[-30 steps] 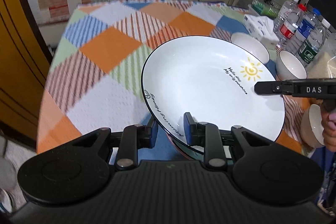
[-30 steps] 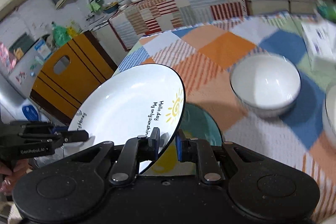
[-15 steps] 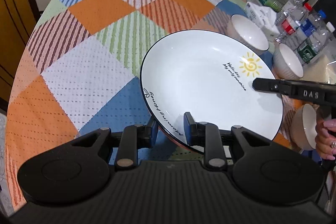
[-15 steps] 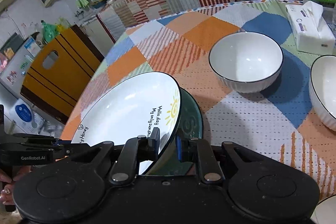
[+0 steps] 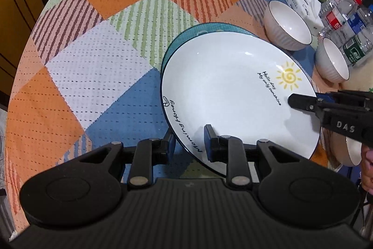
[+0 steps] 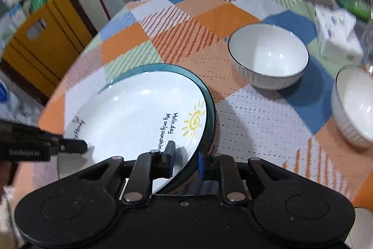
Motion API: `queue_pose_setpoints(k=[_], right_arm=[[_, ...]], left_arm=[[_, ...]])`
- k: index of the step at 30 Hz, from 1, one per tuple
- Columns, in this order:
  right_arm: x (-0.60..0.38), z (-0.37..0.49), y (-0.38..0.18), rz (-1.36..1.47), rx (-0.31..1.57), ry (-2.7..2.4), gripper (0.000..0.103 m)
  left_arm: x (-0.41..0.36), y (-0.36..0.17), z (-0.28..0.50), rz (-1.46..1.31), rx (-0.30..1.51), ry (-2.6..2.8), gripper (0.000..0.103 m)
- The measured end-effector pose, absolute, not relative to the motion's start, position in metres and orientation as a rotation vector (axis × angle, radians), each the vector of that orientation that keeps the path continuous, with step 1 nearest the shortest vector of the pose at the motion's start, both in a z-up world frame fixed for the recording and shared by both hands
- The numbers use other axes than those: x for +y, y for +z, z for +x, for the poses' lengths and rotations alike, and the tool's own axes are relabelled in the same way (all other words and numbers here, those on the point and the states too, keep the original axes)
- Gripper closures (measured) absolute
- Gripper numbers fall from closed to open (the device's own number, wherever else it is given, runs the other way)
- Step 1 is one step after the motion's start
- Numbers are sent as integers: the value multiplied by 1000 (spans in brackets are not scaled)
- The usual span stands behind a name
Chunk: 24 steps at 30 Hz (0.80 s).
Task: Organize plates and bowls
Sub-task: 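Open both grippers and withdraw from the plate stack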
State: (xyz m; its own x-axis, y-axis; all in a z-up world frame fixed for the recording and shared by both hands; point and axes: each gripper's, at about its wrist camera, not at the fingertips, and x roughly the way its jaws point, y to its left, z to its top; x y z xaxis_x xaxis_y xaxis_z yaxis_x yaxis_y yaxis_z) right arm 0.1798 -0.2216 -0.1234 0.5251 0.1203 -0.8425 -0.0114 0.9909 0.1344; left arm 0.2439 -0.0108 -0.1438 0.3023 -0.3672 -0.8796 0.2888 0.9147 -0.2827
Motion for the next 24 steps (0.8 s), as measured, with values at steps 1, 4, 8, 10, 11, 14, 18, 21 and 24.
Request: queue_pose_setpoints(k=[1, 4, 8, 10, 11, 14, 18, 21, 24], right_arm=[[-218, 180, -123, 91, 1022, 62, 76], [-209, 183, -123, 21, 1036, 15, 73], [-202, 184, -128, -45, 1032, -28, 70], [-201, 183, -130, -66, 1016, -31, 69], [-200, 182, -131, -81, 1006, -31, 69], [-201, 181, -134, -97, 967, -13, 69], [-219, 171, -139, 22, 930, 28, 70], [-226, 156, -133, 37, 882, 52, 70], [-234, 136, -121, 67, 841, 81, 70]], left_arm=[[-12, -144, 244, -79, 1191, -428, 79], [-18, -143, 245, -66, 1204, -404, 79], [-26, -142, 246, -27, 1207, -379, 79], [-27, -141, 246, -19, 1210, -370, 79], [-28, -141, 246, -18, 1212, -365, 79], [-26, -142, 249, -27, 1218, -354, 79], [-25, -140, 248, -48, 1217, -336, 80], [-28, -135, 239, -35, 1198, -340, 79], [-30, -125, 227, -26, 1182, -343, 79]])
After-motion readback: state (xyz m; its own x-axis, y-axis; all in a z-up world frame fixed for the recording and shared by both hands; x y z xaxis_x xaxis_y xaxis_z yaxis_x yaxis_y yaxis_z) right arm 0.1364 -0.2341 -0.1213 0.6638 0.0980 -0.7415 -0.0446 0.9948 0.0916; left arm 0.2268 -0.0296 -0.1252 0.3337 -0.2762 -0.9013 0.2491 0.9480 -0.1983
